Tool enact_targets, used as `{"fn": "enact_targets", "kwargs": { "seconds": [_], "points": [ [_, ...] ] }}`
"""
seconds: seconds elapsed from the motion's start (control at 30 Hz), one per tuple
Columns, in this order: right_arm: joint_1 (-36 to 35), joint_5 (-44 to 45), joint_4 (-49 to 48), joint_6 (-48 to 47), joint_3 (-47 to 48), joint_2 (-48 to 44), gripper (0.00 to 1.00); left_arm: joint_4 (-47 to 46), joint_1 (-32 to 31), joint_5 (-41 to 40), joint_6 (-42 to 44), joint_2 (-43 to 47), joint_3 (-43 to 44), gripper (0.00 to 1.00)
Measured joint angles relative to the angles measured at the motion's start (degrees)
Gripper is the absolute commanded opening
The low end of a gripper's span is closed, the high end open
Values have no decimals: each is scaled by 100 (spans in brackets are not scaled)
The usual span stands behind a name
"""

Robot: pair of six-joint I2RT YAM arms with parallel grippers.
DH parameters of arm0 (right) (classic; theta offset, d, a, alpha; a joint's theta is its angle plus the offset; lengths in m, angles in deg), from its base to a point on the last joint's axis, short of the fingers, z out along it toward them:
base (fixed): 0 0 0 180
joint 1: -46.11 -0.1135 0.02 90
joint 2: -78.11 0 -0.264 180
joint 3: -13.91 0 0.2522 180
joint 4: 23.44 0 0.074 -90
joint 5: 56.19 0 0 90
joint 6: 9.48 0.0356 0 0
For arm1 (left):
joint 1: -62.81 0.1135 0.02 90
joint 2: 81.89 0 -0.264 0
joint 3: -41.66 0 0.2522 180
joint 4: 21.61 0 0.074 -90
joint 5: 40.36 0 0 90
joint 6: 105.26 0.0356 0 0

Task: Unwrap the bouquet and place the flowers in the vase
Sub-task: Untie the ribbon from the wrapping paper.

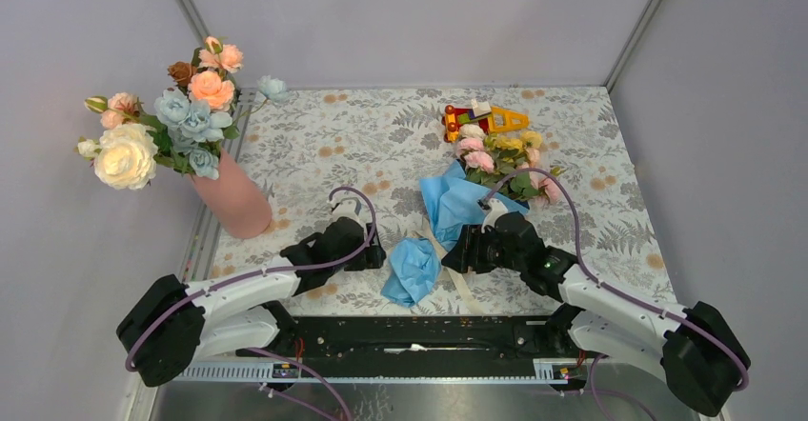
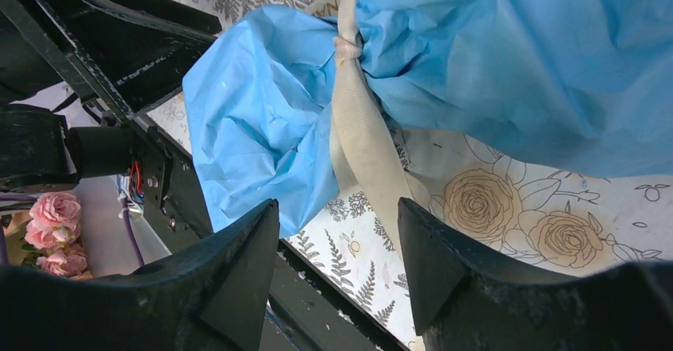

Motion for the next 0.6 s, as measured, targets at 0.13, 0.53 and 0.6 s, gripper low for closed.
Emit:
{"fn": "enact_targets", "kwargs": {
  "seconds": [0.13,0.53,0.6],
  "points": [
    [-2,114,-2,0,-4,-118,62,-24,-26,-55,-13,-20,0,64],
    [-2,175,-28,68,-127,-162,59,-365,-570,-129,44,-763,219,54],
    [-2,192,-31,79,-140,-181,59,-439,-616,-129,44,-833,236,52]
  ]
}}
